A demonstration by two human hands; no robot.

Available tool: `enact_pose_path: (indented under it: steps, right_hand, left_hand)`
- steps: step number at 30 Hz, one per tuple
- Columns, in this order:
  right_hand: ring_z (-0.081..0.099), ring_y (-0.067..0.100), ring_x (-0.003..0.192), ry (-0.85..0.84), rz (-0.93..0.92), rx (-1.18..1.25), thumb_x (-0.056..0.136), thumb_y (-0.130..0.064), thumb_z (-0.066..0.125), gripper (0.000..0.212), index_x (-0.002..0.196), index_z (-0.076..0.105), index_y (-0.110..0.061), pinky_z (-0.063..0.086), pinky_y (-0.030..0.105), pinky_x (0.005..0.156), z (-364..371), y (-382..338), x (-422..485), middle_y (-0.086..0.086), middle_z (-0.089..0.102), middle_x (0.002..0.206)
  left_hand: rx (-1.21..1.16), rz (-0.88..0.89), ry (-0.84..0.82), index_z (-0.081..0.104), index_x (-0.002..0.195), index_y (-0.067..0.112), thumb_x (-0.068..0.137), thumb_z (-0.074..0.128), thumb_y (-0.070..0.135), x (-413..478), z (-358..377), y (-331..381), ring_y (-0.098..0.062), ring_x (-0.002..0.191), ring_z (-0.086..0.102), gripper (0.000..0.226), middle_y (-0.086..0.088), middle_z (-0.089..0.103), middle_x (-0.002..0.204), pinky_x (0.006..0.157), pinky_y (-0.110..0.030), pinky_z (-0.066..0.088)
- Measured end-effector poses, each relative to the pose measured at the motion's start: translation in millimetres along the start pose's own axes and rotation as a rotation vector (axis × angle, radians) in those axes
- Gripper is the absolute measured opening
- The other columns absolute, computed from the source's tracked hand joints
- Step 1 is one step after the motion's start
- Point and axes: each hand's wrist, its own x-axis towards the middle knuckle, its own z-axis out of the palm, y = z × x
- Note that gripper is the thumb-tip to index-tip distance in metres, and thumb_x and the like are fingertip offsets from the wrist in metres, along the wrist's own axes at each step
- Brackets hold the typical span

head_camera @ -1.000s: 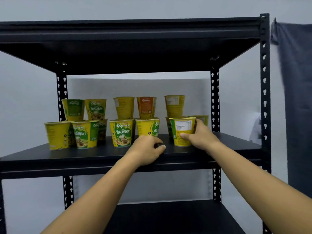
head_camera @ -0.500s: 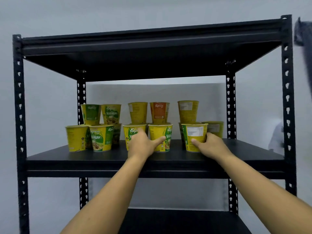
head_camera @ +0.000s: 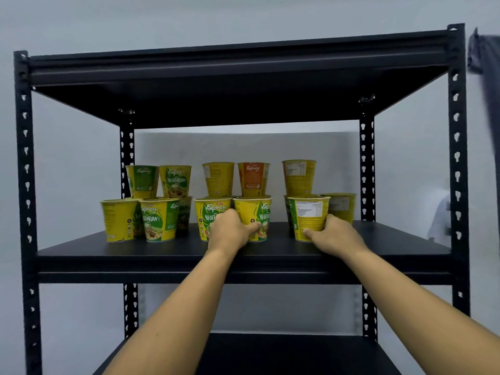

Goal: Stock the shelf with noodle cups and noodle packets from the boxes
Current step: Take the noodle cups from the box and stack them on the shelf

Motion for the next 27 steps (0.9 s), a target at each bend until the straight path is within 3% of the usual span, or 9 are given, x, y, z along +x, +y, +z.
enact_pose_path:
  steps: [5, 11, 13, 17, 21, 24, 27]
  right_hand:
    - [0.062, 0.029, 0.115, -0.023, 0.003, -0.016, 0.079, -0.071, 0.056, 0.062, 0.128, 0.059, -0.034, 0.045, 0.057, 0.106, 1, 1, -1, -0.002, 0.069, 0.123]
    - [0.063, 0.030, 0.109, -0.005, 0.023, -0.074, 0.085, -0.071, 0.058, 0.052, 0.112, 0.063, -0.027, 0.044, 0.058, 0.106, 1, -2, -2, 0.001, 0.070, 0.112]
    - [0.064, 0.031, 0.107, 0.046, 0.017, -0.079, 0.085, -0.070, 0.062, 0.055, 0.113, 0.061, -0.022, 0.047, 0.057, 0.103, 1, -4, -6, 0.002, 0.070, 0.110]
    - [0.064, 0.032, 0.099, 0.242, -0.028, -0.048, 0.080, -0.063, 0.072, 0.060, 0.109, 0.051, -0.014, 0.056, 0.047, 0.083, 1, -8, -19, 0.006, 0.066, 0.104]
    - [0.061, 0.024, 0.088, 0.395, -0.208, -0.138, 0.087, -0.053, 0.065, 0.033, 0.088, 0.057, -0.021, 0.048, 0.043, 0.082, 0, -8, -31, -0.004, 0.062, 0.087]
    - [0.061, 0.014, 0.084, 0.260, -0.412, -0.083, 0.094, -0.045, 0.061, 0.020, 0.085, 0.062, -0.027, 0.052, 0.039, 0.076, -4, -12, -41, -0.013, 0.062, 0.081]
    - [0.063, 0.008, 0.100, 0.009, -0.498, -0.098, 0.099, -0.051, 0.054, 0.031, 0.117, 0.068, -0.030, 0.056, 0.036, 0.086, -3, -22, -52, -0.015, 0.069, 0.106]
  left_hand:
    - [-0.004, 0.006, 0.001, 0.061, 0.084, 0.016, 0.083, 0.076, 0.061, 0, 2, -2, -0.029, 0.089, 0.066, 0.047, -0.005, 0.069, 0.092, 0.083, -0.044, 0.058]
    - [0.018, 0.012, -0.007, 0.060, 0.079, 0.017, 0.087, 0.073, 0.058, 1, 3, -7, -0.024, 0.082, 0.063, 0.044, -0.002, 0.066, 0.084, 0.071, -0.036, 0.052]
    - [0.033, 0.014, -0.004, 0.060, 0.077, 0.017, 0.088, 0.072, 0.057, -1, 2, -8, -0.022, 0.079, 0.062, 0.044, 0.000, 0.064, 0.081, 0.067, -0.034, 0.047]
    - [0.075, 0.065, 0.008, 0.064, 0.078, 0.017, 0.088, 0.071, 0.058, -5, -4, -12, -0.021, 0.077, 0.064, 0.043, 0.000, 0.066, 0.078, 0.065, -0.033, 0.048]
    - [0.122, 0.171, -0.078, 0.069, 0.086, 0.018, 0.091, 0.069, 0.053, -14, -17, -19, -0.015, 0.077, 0.063, 0.036, 0.004, 0.066, 0.078, 0.067, -0.033, 0.054]
    - [0.128, 0.229, -0.177, 0.074, 0.097, 0.021, 0.093, 0.066, 0.052, -22, -25, -26, -0.013, 0.086, 0.064, 0.032, 0.006, 0.070, 0.090, 0.078, -0.037, 0.059]
    - [0.132, 0.264, -0.253, 0.078, 0.110, 0.026, 0.095, 0.061, 0.058, -31, -34, -33, -0.014, 0.098, 0.063, 0.039, 0.005, 0.072, 0.104, 0.085, -0.038, 0.058]
